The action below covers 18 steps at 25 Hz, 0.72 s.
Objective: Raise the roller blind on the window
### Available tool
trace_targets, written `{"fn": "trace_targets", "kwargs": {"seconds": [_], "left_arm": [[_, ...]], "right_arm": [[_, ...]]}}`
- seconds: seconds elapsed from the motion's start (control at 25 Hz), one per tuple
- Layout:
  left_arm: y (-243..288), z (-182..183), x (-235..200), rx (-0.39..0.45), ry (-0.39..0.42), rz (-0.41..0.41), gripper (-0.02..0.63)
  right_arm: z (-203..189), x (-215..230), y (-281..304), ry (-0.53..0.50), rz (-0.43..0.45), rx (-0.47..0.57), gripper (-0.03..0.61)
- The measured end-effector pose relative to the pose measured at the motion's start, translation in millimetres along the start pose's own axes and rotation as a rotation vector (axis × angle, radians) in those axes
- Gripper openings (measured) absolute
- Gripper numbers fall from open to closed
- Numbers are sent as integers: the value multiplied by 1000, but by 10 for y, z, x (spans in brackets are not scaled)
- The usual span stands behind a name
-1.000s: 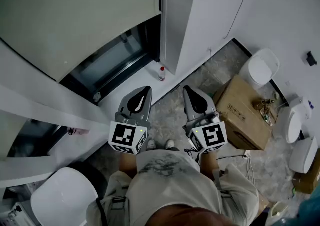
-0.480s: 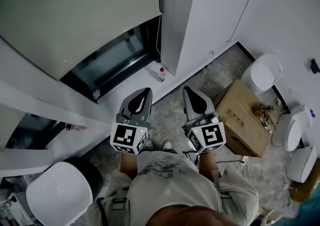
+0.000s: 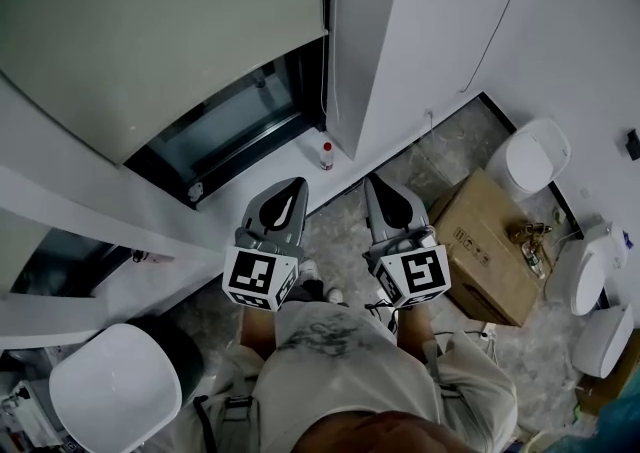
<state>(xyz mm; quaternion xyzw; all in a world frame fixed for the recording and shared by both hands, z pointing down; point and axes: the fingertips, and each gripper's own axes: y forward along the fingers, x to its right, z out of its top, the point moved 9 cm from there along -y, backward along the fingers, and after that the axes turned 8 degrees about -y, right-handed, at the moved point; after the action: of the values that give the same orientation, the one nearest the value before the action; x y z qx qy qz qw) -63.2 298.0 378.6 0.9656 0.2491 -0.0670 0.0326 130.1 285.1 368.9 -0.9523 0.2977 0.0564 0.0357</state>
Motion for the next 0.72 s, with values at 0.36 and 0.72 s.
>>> {"fn": "trace_targets", "kwargs": {"seconds": [0.36, 0.72], "left_arm": [[303, 79, -385, 4, -5, -33, 2], [591, 181, -823, 1, -10, -74, 1]], "right_arm": [[-3, 58, 436, -23, -28, 16, 9], [3, 72, 920, -37, -71, -19, 9]]}}
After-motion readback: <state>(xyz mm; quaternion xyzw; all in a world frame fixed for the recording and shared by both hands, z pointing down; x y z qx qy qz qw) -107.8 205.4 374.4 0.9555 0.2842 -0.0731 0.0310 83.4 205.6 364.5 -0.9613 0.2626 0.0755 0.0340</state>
